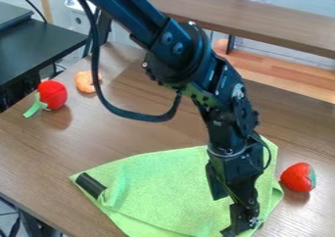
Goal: Unfold the cloth from bottom right to top left
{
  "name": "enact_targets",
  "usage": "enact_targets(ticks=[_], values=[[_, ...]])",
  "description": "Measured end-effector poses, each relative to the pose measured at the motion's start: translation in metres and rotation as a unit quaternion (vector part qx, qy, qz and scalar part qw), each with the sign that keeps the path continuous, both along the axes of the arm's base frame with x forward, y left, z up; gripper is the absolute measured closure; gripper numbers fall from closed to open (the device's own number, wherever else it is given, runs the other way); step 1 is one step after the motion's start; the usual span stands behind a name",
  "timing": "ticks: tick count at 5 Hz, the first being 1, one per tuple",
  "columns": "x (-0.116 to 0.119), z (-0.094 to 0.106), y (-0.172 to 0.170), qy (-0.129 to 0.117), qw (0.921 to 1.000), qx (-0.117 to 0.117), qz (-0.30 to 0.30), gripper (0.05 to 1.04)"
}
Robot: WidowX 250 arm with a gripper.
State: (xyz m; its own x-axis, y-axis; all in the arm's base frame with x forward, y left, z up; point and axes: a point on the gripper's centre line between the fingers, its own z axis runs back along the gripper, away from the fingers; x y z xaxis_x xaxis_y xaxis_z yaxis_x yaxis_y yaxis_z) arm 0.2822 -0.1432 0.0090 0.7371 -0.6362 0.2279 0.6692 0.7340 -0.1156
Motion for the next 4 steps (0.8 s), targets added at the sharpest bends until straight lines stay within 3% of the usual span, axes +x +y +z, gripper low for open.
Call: enact_targets(ticks=[1,4], values=[[-0.0038,-0.0097,0.0015,0.015,0.9999,0.006,0.001,0.084],[-0.0061,-0.0138,0.0022,0.008,0.9997,0.018,0.017,0.084]])
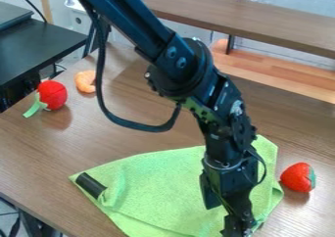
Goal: Unfold the cloth from bottom right to top left
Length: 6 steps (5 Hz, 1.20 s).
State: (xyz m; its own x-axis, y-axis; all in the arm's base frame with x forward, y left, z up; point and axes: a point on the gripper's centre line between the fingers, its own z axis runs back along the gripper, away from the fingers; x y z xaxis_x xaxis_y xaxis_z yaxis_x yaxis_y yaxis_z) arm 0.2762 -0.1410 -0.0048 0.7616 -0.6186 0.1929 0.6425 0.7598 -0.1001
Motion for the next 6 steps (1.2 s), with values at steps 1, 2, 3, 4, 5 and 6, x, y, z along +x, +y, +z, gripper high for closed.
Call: enact_targets(ticks=[1,2,3,4,5,6], values=[[-0.001,0.0,-0.001,0.001,1.0,-0.001,-0.001,0.084],[-0.002,0.0,-0.005,0.001,1.0,-0.004,-0.008,0.084],[-0.002,0.001,-0.009,-0.001,0.9999,-0.006,-0.011,0.084],[0.002,-0.001,-0.015,-0.011,0.9999,-0.001,-0.012,0.084],[0.003,-0.007,-0.019,-0.016,0.9997,0.012,-0.011,0.107],[0.004,-0.013,-0.019,-0.018,0.9996,0.022,-0.007,0.224]])
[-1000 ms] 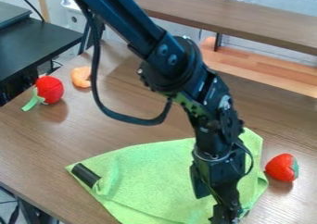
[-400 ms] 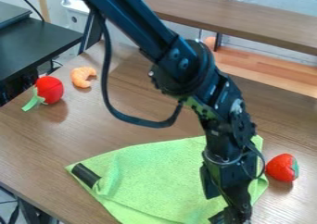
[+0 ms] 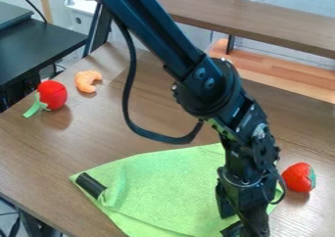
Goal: Unfold the cloth from bottom right to top left
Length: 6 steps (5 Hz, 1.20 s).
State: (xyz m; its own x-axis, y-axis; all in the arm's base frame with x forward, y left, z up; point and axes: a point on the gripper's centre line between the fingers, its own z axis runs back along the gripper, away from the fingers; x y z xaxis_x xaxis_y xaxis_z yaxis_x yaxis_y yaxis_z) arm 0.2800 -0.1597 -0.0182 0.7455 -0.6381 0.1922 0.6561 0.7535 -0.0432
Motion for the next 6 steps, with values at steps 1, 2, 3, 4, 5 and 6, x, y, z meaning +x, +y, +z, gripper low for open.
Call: enact_targets(ticks=[1,2,3,4,5,6], values=[[0.002,-0.004,-0.001,-0.004,1.0,-0.001,0.003,0.521],[0.002,-0.004,-0.003,-0.006,0.9999,-0.01,0.0,0.802],[-0.002,-0.006,-0.003,-0.003,0.9998,-0.015,-0.01,0.966],[-0.006,-0.001,0.004,0.009,0.9989,-0.04,-0.022,1.023],[-0.004,0.017,0.015,0.001,0.9967,-0.075,-0.031,1.031],[-0.003,0.029,0.033,0.0,0.9943,-0.101,-0.033,1.032]])
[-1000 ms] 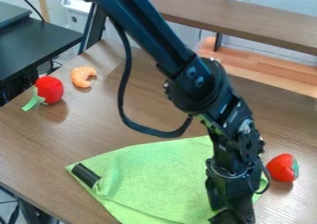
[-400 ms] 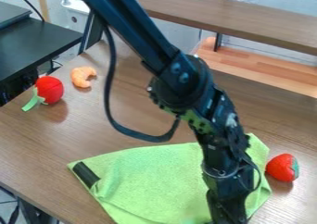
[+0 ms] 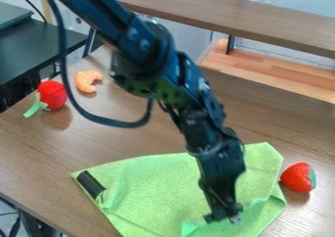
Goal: Unfold the cloth from bottom right to top left
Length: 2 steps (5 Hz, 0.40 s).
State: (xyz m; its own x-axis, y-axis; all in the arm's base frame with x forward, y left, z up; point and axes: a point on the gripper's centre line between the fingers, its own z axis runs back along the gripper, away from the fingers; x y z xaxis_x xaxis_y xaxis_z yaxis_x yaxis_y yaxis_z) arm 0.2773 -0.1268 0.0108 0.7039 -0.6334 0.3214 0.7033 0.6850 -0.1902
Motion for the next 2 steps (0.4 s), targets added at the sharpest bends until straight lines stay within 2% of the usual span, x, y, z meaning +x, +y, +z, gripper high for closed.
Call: enact_targets(ticks=[1,2], values=[[0.006,0.002,0.02,0.01,0.9999,0.01,0.004,1.032],[0.015,-0.002,0.044,0.033,0.9986,0.03,0.027,1.032]])
